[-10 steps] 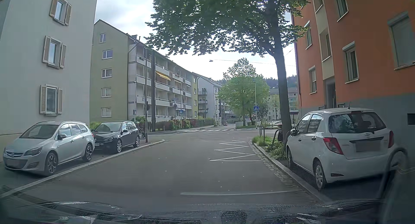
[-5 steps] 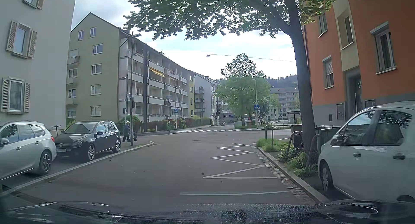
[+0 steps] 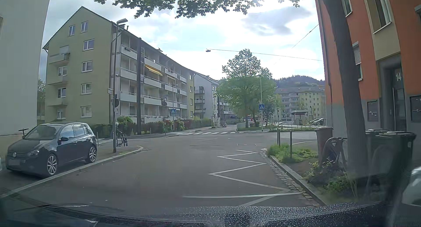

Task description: Follow the waypoints while adhering to traffic rules and regulations

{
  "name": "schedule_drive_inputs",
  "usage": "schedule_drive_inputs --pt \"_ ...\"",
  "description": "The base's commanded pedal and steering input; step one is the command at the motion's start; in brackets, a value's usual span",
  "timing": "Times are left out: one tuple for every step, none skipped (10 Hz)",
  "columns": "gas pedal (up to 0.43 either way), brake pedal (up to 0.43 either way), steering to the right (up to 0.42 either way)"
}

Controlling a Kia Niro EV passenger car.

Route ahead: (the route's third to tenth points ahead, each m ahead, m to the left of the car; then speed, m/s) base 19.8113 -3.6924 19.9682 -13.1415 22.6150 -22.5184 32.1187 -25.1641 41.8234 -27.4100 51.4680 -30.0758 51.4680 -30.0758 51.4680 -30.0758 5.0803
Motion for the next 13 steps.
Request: schedule_drive_inputs --pt "0.000 0.061 0.009" --pt "0.000 0.079 0.008" --pt "0.000 0.091 0.008" --pt "0.000 0.104 0.007" --pt "0.000 0.104 0.007" --pt "0.000 0.110 0.007" --pt "0.000 0.104 0.006" --pt "0.000 0.104 0.005" --pt "0.000 0.104 0.005" --pt "0.000 0.104 0.005" --pt "0.000 0.104 0.005" --pt "0.000 0.110 0.005" --pt "0.000 0.116 0.005"
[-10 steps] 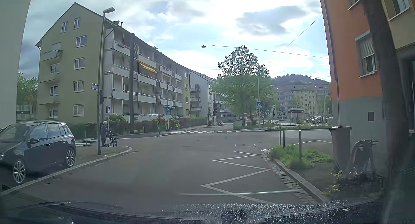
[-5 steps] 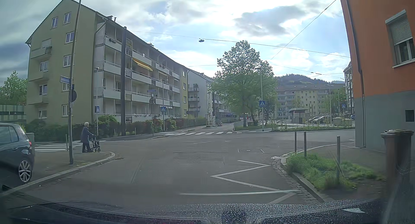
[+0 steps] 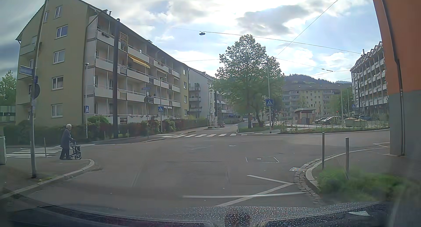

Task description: Follow the waypoints while adhering to traffic rules and regulations

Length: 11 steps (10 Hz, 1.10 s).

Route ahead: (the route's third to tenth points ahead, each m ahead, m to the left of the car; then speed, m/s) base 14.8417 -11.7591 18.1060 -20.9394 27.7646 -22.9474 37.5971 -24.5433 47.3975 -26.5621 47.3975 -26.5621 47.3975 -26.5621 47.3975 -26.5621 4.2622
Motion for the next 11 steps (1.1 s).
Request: schedule_drive_inputs --pt "0.000 0.116 0.005" --pt "0.000 0.122 0.005" --pt "0.000 0.128 0.007" --pt "0.000 0.128 0.009" --pt "0.000 0.134 0.011" --pt "0.000 0.134 0.015" --pt "0.000 0.134 0.022" --pt "0.000 0.134 0.033" --pt "0.000 0.134 0.045" --pt "0.000 0.134 0.063" --pt "0.000 0.134 0.085"
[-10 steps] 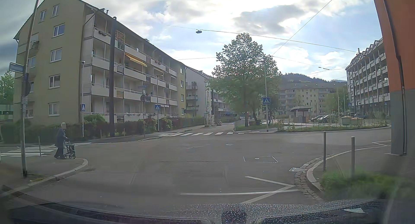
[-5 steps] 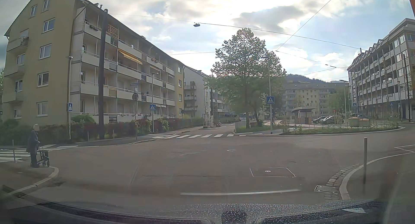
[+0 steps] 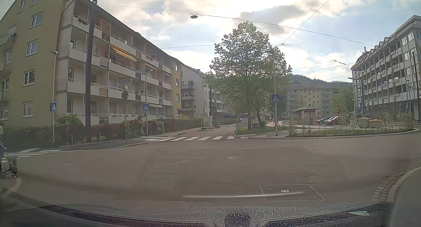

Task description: Follow the waypoints while adhering to traffic rules and regulations

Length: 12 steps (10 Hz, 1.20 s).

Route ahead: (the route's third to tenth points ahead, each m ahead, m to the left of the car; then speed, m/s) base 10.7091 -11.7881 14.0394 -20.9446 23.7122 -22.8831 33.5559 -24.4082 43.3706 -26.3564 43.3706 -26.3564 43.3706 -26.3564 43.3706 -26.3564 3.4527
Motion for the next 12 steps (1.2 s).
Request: schedule_drive_inputs --pt "0.000 0.134 0.106" --pt "0.000 0.128 0.125" --pt "0.000 0.122 0.156" --pt "0.000 0.110 0.193" --pt "0.000 0.098 0.225" --pt "0.000 0.073 0.265" --pt "0.000 0.006 0.295" --pt "0.000 0.000 0.317" --pt "0.000 0.000 0.349" --pt "0.000 0.000 0.379" --pt "0.000 0.000 0.398" --pt "0.000 0.000 0.413"
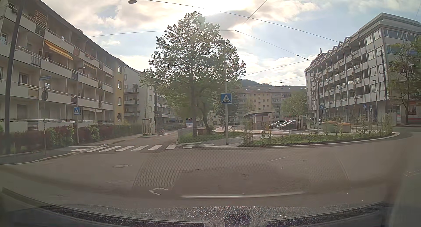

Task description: Follow the waypoints while adhering to traffic rules and regulations

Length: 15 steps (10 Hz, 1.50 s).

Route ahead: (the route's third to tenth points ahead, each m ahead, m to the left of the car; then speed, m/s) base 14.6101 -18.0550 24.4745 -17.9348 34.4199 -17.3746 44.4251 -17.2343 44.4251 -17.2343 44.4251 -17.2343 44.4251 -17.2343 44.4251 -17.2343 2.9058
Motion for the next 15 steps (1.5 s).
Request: schedule_drive_inputs --pt "0.000 0.000 0.429" --pt "0.000 0.000 0.439" --pt "0.020 0.000 0.446" --pt "0.028 0.000 0.459" --pt "0.039 0.000 0.473" --pt "0.039 0.000 0.488" --pt "0.047 0.000 0.504" --pt "0.047 0.000 0.518" --pt "0.059 0.000 0.532" --pt "0.059 0.000 0.538" --pt "0.067 0.000 0.541" --pt "0.067 0.000 0.545" --pt "0.067 0.000 0.547" --pt "0.067 0.000 0.547" --pt "0.067 0.000 0.547"
